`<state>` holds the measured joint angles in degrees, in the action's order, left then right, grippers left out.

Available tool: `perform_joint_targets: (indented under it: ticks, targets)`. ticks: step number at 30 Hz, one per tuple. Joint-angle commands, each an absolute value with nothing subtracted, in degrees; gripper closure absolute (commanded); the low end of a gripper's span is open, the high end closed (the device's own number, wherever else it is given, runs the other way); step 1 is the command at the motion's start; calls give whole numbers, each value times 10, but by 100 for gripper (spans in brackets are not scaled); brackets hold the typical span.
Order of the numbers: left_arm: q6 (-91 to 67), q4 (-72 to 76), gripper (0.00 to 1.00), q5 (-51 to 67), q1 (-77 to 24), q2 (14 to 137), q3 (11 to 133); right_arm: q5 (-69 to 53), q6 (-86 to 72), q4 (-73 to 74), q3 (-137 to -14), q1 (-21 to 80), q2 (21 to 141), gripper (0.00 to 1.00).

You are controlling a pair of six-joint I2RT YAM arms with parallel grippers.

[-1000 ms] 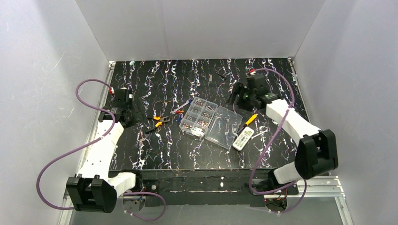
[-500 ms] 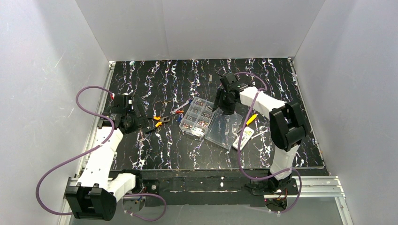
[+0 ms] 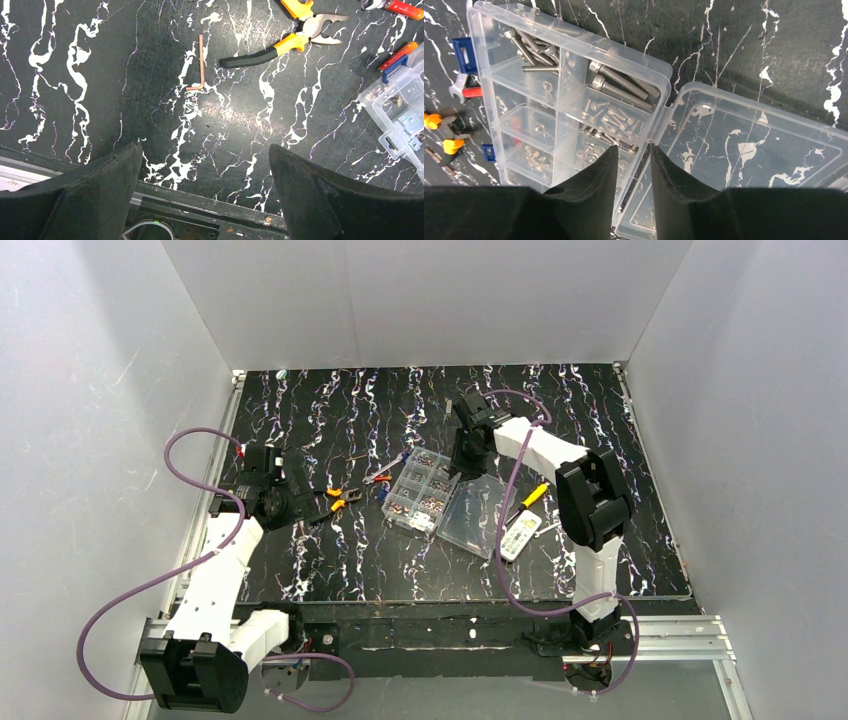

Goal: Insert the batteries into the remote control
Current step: Move the distractor to the center of the board.

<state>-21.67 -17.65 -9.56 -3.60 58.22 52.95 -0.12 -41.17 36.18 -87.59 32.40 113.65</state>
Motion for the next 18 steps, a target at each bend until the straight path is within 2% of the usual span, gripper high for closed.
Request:
perform_joint_targets:
  ticks: [1,14,18]
  targets:
    - [-216,-224,1,-97,-34,572,518,39,-393,398,-905,326,1148,67]
    - [-217,-224,1,-100,-34,574,509,88,-387,402,-923,326,1163,74]
    - [-217,-224,1,-98,-34,575,509,123,-385,404,-938,324,1170,82]
